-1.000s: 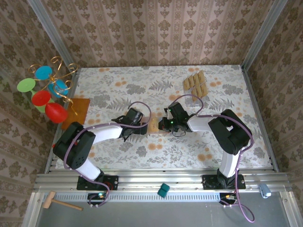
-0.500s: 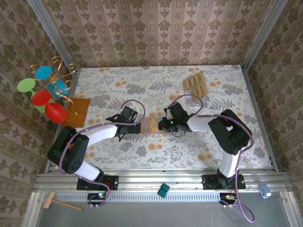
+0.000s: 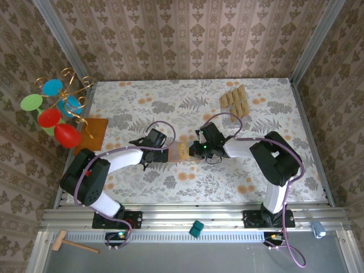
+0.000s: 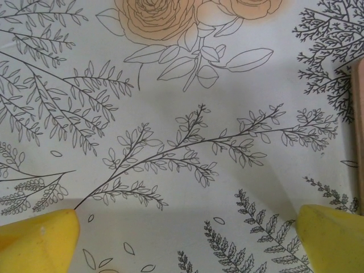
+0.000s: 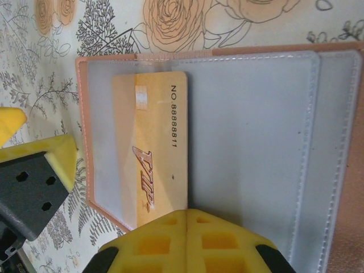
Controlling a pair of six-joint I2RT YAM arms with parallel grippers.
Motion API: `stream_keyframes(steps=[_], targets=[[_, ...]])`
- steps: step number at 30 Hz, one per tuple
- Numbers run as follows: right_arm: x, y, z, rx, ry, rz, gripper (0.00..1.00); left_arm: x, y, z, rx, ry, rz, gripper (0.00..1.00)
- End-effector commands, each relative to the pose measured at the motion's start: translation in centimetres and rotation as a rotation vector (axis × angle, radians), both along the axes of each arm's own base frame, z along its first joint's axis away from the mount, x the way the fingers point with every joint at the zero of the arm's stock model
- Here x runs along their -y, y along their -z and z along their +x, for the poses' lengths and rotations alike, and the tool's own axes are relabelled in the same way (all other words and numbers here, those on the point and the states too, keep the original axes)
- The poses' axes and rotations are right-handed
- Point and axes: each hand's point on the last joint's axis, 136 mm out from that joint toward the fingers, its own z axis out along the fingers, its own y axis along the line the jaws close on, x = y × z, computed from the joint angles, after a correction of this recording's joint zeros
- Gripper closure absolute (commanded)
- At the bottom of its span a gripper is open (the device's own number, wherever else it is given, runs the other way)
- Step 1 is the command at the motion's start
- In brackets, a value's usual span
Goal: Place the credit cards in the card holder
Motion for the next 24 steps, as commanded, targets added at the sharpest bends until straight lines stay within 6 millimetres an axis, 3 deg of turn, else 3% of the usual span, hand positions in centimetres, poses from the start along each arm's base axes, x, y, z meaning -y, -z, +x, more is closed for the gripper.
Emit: stream_keyframes(steps=[1, 11, 14, 19, 24], targets=[[-0.3, 0.3, 0.0, -0.011, 0.001, -0.026, 0.99, 0.7, 0.7, -0.1, -0.021, 0.03, 0.012, 0.0], [-1.3, 0.6, -0.5, -0.022, -0.028, -0.03, 0.97, 1.4, 1.1, -0.2, -0.021, 0.045, -0.002, 0.0], [-1.0, 0.3, -0.5, -0.012, -0.034, -0.045, 0.84, 1.4, 1.1, -0.2, -0.02, 0.043, -0.003, 0.0], [-0.5, -2.0, 0.1, 0.028, -0.045, -0.037, 0.54, 1.4, 1.1, -0.2, -0.016, 0.046, -0.002, 0.0], [-0.2, -4.2, 0.1, 0.071, -0.074, -0.055, 0.42, 1.2, 0.9, 0.0, -0.011, 0.038, -0.004, 0.0]])
